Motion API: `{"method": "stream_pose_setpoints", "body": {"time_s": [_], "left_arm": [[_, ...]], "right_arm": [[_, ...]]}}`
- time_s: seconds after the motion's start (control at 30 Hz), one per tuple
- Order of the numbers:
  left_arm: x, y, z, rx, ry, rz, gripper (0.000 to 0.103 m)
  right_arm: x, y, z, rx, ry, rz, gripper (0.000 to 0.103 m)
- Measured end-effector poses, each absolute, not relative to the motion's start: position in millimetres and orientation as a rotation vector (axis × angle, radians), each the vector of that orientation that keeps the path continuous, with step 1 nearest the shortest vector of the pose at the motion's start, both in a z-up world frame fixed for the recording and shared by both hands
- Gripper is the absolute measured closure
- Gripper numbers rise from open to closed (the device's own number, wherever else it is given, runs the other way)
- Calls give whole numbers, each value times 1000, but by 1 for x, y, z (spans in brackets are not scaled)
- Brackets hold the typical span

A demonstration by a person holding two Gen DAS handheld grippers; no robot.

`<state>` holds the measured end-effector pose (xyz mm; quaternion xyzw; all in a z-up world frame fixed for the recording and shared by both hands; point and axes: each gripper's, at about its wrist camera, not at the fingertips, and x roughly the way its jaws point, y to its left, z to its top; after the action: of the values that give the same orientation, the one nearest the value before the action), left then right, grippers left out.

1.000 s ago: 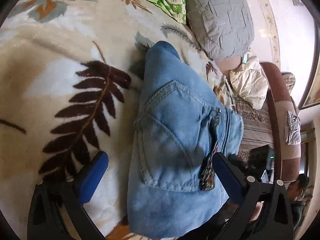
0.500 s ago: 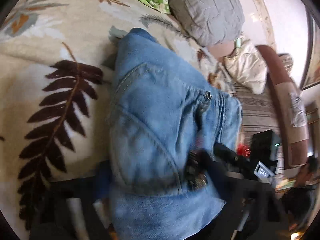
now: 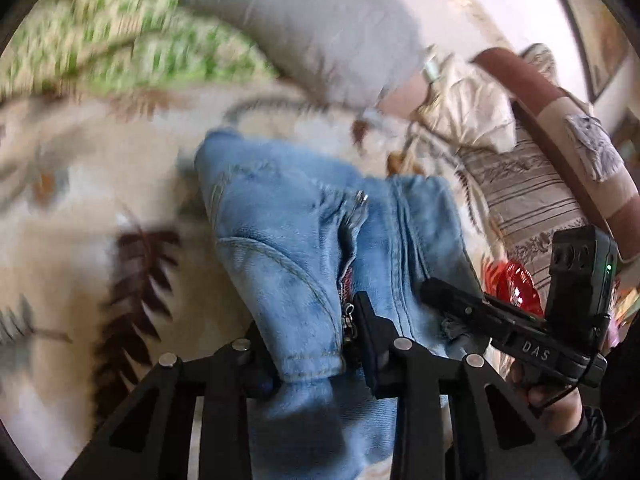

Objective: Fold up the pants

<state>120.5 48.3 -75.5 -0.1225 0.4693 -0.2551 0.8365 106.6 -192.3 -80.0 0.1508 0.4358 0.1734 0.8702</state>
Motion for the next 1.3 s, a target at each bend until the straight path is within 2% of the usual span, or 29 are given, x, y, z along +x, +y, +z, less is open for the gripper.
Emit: {"method": "stream_pose_setpoints", "body": {"time_s": [0.13,0.2,0.3,0.37,0.4,0.43,0.47,0.57,0.8,0.87,0.9,0.93,0.97,1.0,1.03,1.13,1.23,1.3], "left_arm": [[134,60,-47,-273,910,-558,70],[144,63,-45,-266,912,-553,70],[159,66,-64,-260,964,-541,70],[169,69,-96,-262,1037,-526,70],[172,71,-115,-260,1084,-511,68],[175,72,-137,-264,1134,-489,55],[174,75,-147,-286,1119,-486,51],[173,87,-155,-373,1083,-519,49],[173,85,-157,-359,1079,-517,46],[171,85,-156,-358,1077,-510,43],[170,83,-154,-349,1070,-503,39],[168,83,-151,-328,1061,-486,25],[165,82,-148,-304,1051,-459,16],[161,83,-143,-274,1031,-419,5],[157,85,-139,-258,1011,-408,3],[140,92,-124,-223,955,-446,1],[119,93,-107,-115,897,-481,0],[102,87,-97,52,849,-498,0]], "right_arm": [[111,-191,-51,361,796,375,71],[119,-188,-52,387,808,369,71],[129,-180,-71,407,850,352,71],[138,-178,-100,422,913,336,71],[143,-176,-117,433,962,323,71],[146,-174,-140,422,1016,290,69],[146,-176,-149,433,1005,294,68],[143,-178,-155,448,971,308,65],[145,-173,-154,413,974,294,62],[145,-172,-149,386,977,281,58],[145,-171,-147,366,979,271,50],[145,-172,-144,347,981,255,36],[144,-171,-140,321,981,233,29],[144,-171,-136,303,980,216,16],[143,-173,-132,287,977,206,8],[132,-179,-116,255,938,204,1],[125,-181,-101,222,911,218,1],[122,-185,-89,204,893,225,1]]}}
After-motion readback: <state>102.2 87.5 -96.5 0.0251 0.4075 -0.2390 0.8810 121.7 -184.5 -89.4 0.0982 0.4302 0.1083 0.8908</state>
